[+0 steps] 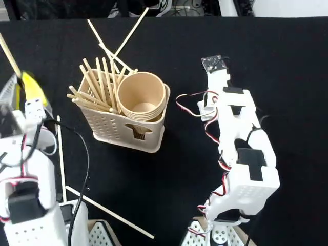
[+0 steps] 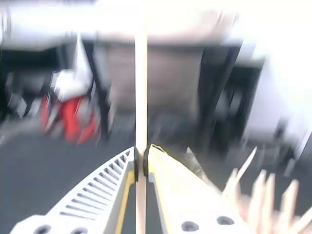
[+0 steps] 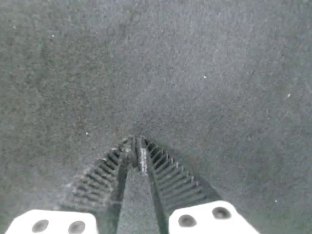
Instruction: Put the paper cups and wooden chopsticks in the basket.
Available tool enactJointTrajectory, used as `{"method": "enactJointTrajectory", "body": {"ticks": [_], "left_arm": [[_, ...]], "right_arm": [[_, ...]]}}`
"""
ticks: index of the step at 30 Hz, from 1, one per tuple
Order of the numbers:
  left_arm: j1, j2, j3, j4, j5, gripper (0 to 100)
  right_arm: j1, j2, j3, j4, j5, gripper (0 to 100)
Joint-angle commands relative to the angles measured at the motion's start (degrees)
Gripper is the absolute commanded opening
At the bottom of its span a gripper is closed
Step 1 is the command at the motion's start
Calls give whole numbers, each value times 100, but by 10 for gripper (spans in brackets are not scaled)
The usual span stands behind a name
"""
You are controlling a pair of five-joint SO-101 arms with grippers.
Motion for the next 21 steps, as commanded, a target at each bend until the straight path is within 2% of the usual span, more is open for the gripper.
{"method": "enactJointTrajectory", "body": {"ticks": [1,6,13,16,18,21], "left_arm": [[857,-440,180,-1925,782,29],[1534,0,233,-2136,1354,29],[1604,809,488,-2145,1705,35],[1657,1020,725,-2075,1793,143],[1657,1108,804,-1512,1705,210],[1613,1222,312,-396,1345,226]], "right_arm": [[-79,-31,-22,-79,35,12],[-79,-31,-22,-79,35,12],[-79,-31,-22,-79,35,12],[-79,-31,-22,-79,35,12],[-79,-31,-22,-79,35,12],[-79,-31,-22,-79,35,12]]}}
